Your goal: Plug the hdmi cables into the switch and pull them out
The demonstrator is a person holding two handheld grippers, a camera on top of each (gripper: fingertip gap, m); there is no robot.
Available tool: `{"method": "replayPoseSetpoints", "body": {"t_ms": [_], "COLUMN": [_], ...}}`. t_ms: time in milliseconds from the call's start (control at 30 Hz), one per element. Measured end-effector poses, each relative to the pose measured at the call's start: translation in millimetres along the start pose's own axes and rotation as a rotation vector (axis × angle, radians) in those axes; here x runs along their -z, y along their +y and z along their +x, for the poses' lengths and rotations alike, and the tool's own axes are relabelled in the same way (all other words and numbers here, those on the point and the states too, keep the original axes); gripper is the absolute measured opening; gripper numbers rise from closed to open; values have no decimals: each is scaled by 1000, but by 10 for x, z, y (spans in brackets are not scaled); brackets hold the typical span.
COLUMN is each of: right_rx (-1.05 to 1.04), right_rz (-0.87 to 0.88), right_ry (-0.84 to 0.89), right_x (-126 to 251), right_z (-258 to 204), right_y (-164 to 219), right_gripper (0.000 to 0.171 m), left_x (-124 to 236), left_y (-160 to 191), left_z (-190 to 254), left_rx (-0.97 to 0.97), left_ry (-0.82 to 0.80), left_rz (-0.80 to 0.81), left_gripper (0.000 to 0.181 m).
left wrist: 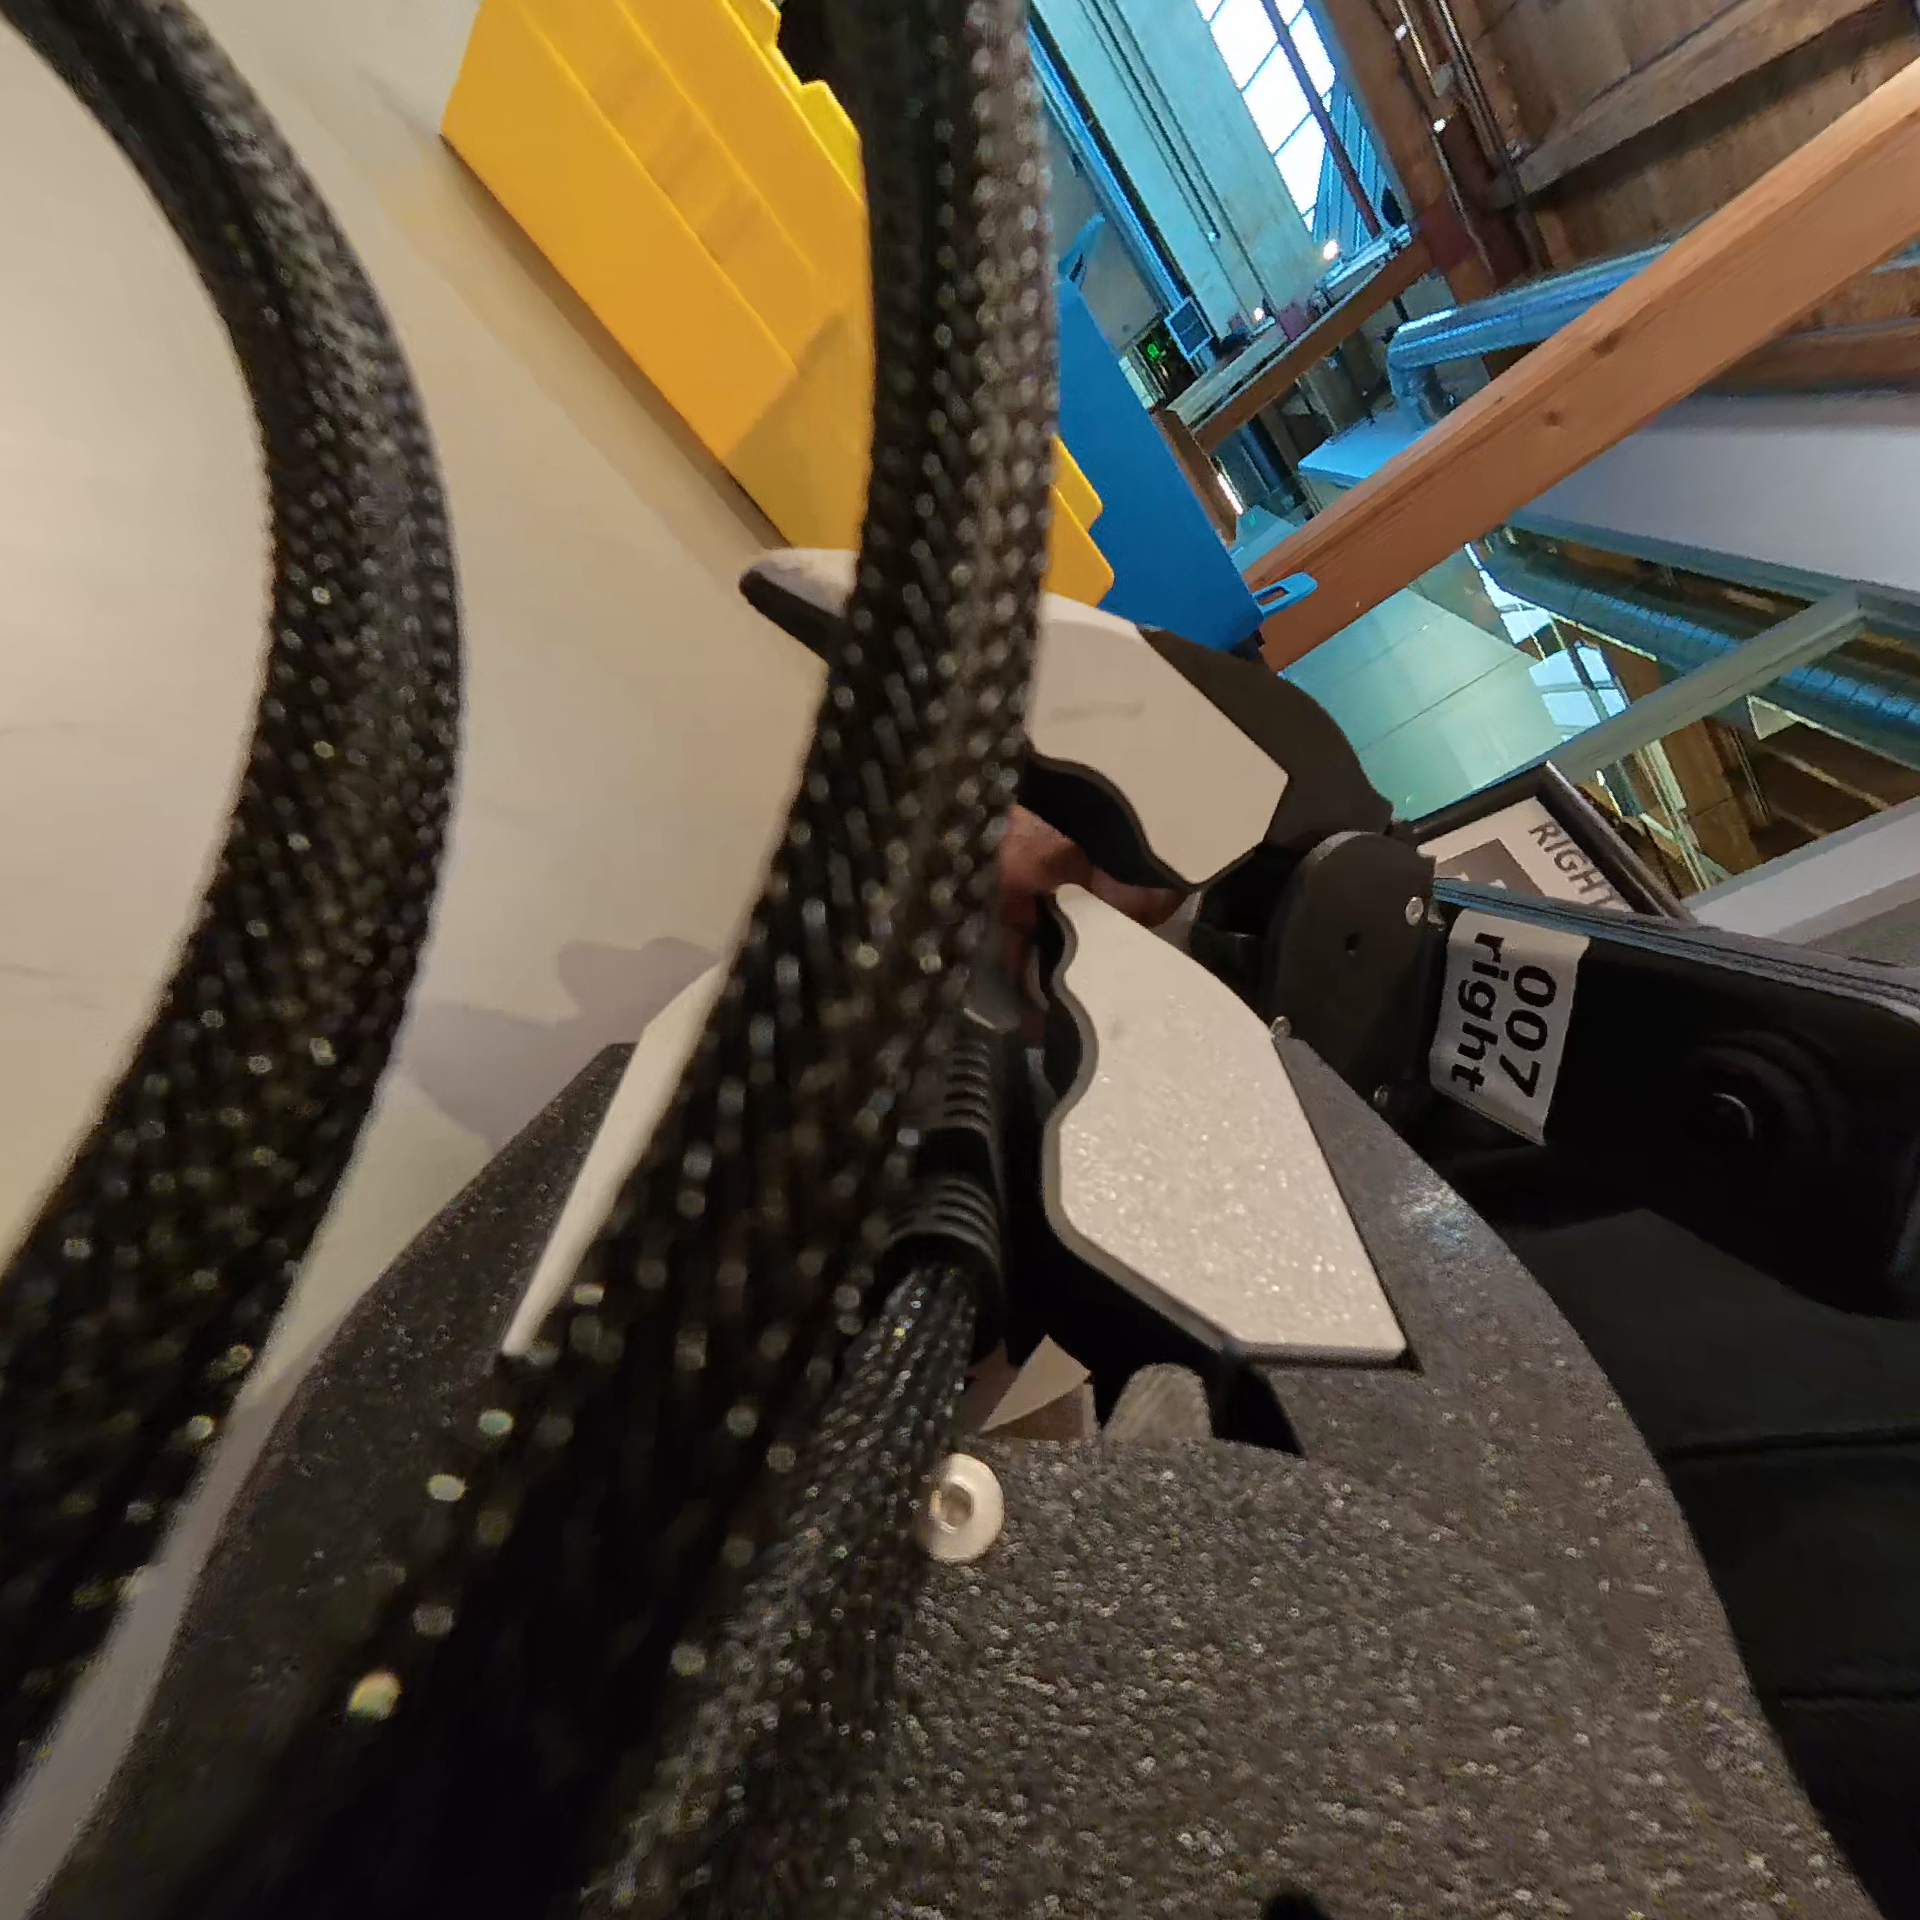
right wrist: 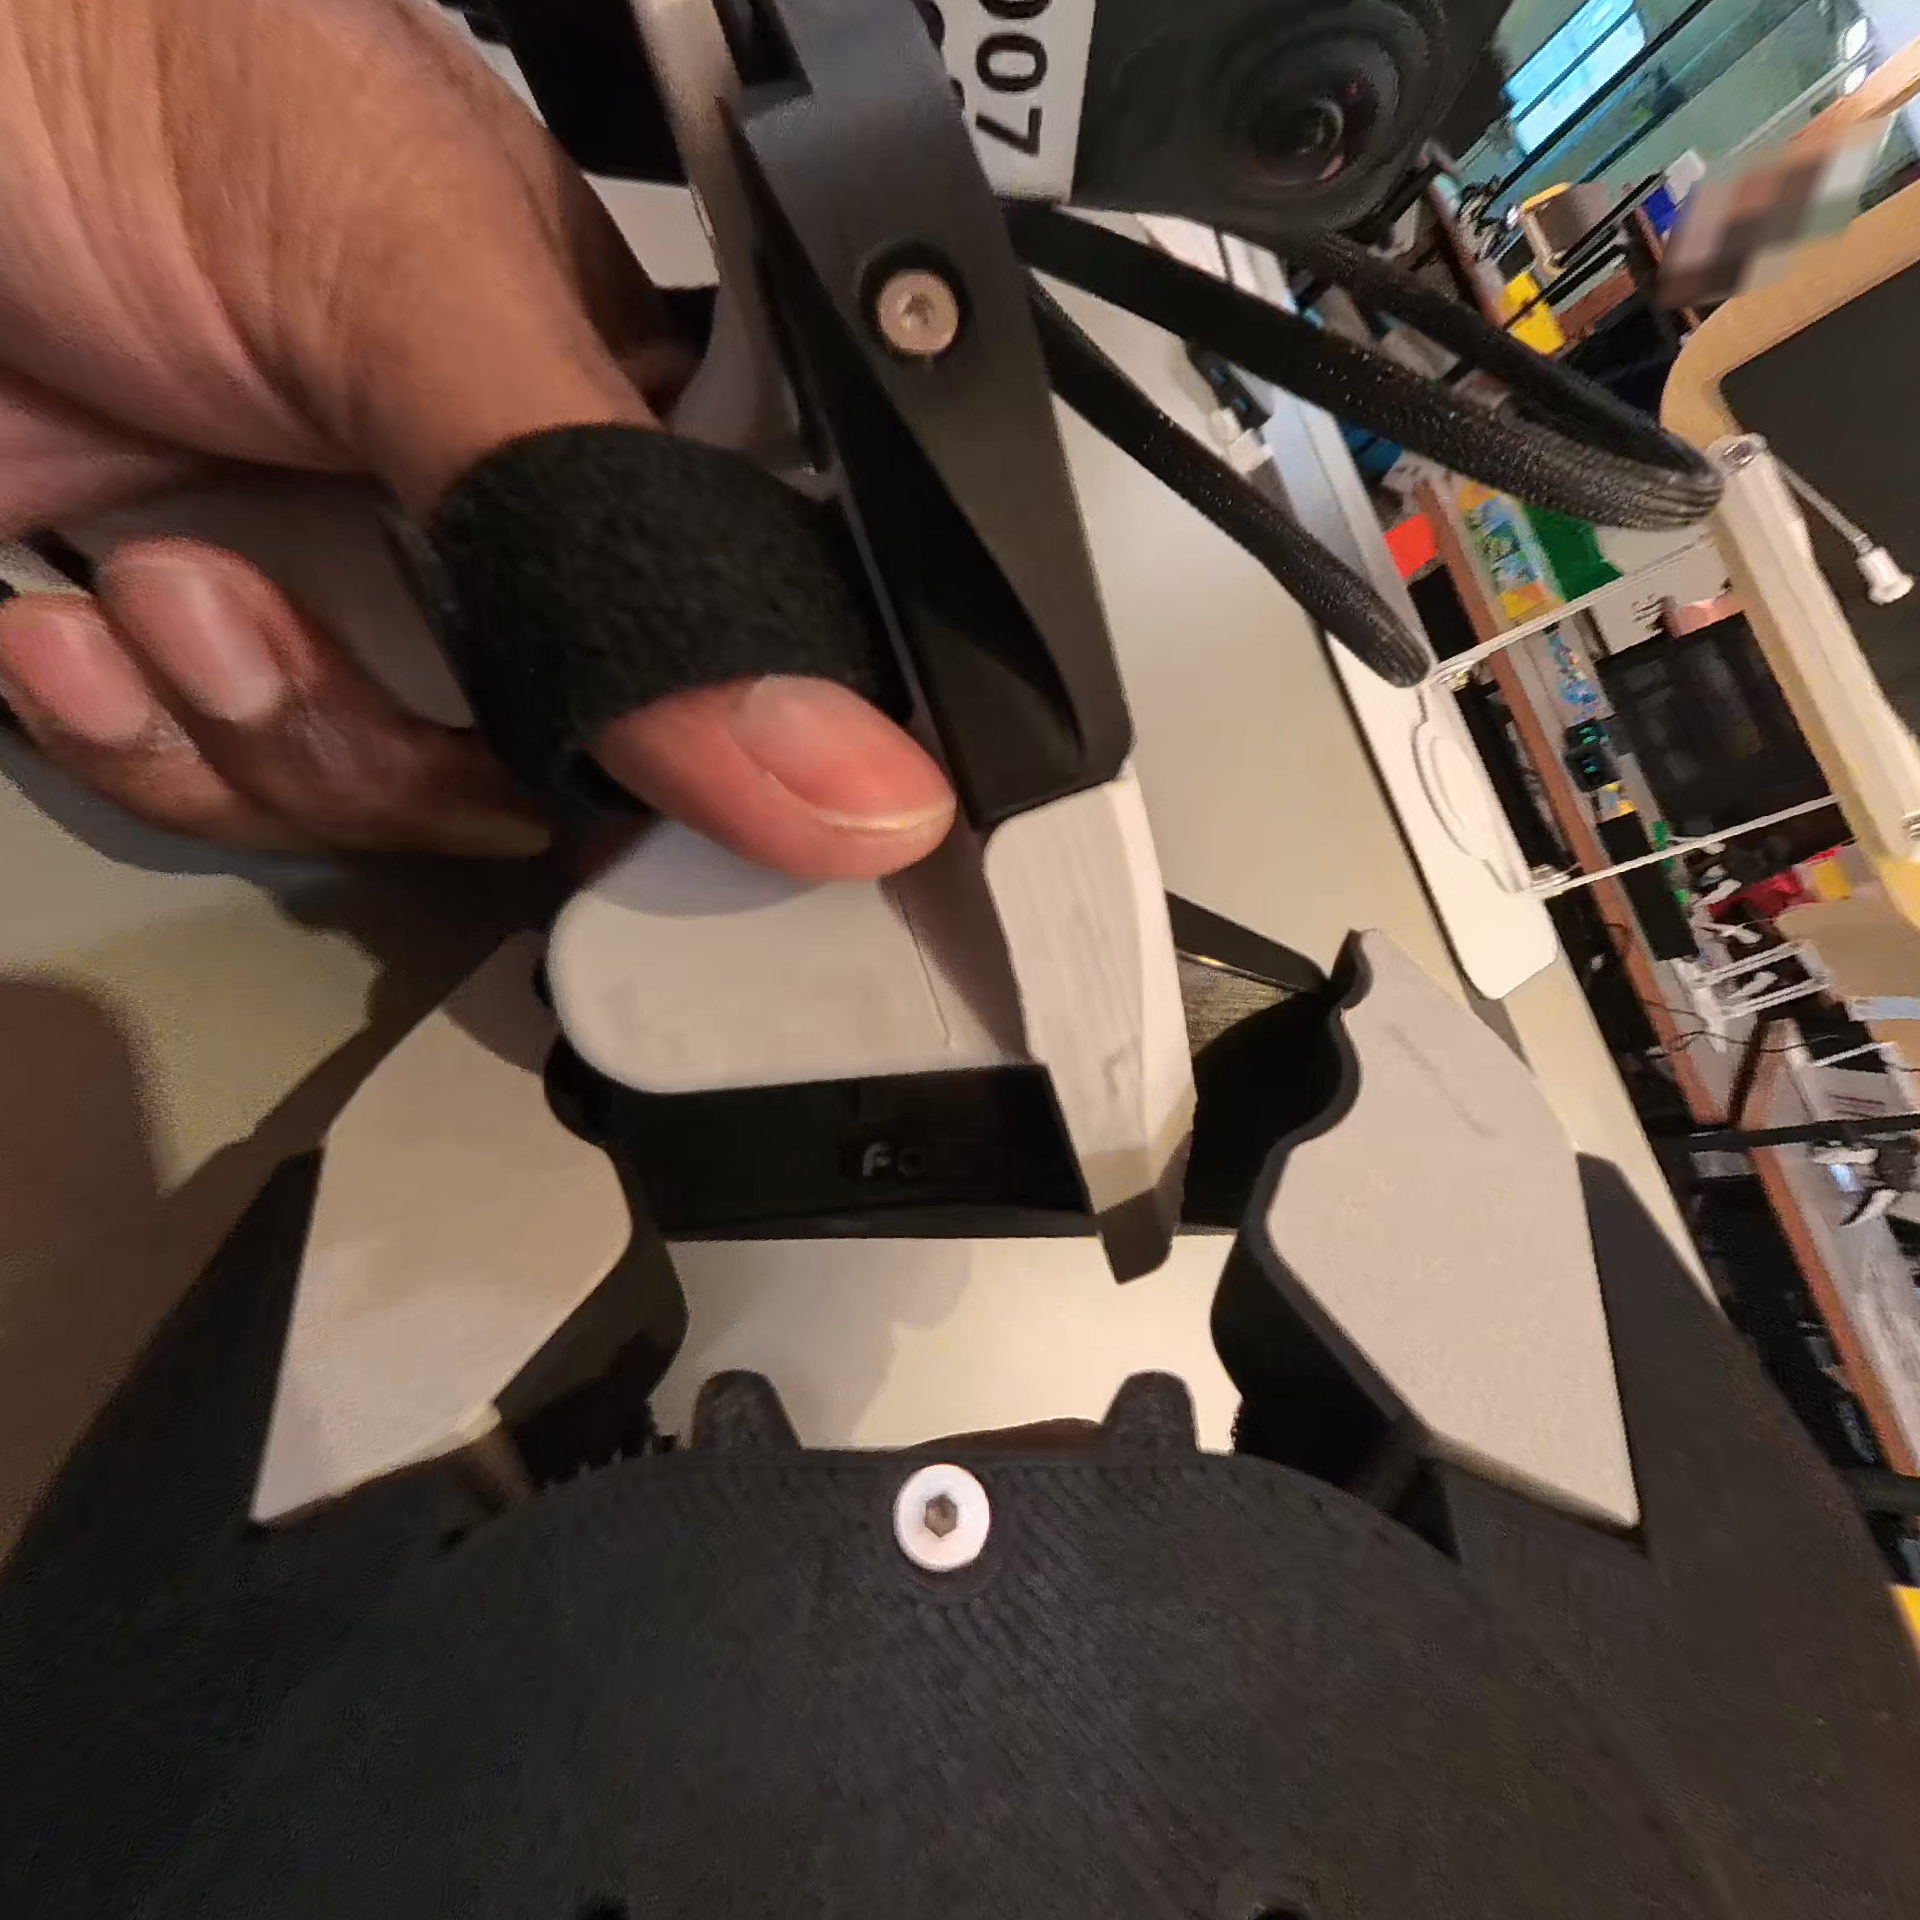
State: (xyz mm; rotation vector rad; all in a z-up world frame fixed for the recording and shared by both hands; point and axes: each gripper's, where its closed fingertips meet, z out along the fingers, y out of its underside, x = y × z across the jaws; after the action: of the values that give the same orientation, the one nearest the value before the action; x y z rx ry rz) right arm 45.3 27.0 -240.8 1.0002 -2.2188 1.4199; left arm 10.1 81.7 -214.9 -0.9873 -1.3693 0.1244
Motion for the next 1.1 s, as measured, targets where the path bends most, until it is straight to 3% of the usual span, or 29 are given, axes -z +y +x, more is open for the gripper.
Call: {"method": "replayPoseSetpoints", "body": {"t_ms": [133, 633, 900, 1100], "right_rx": [41, 192, 180, 157], "right_rz": [21, -14, -95, -181], "right_ry": [50, 279, 471, 531], "right_x": [55, 431, 1235, 1882], "right_z": [52, 669, 1676, 2518], "right_y": [-17, 153, 463, 1048], "right_gripper": [132, 131, 131, 131], "left_x": [-6, 58, 121, 122], "left_y": [10, -65, -103, -110], "left_z": [55, 97, 44, 13], "left_rx": [-44, -81, -69, -54], "left_ry": [15, 45, 28, 22], "left_rz": [-12, 37, 57, 59], "left_gripper": [42, 46, 46, 46]}}
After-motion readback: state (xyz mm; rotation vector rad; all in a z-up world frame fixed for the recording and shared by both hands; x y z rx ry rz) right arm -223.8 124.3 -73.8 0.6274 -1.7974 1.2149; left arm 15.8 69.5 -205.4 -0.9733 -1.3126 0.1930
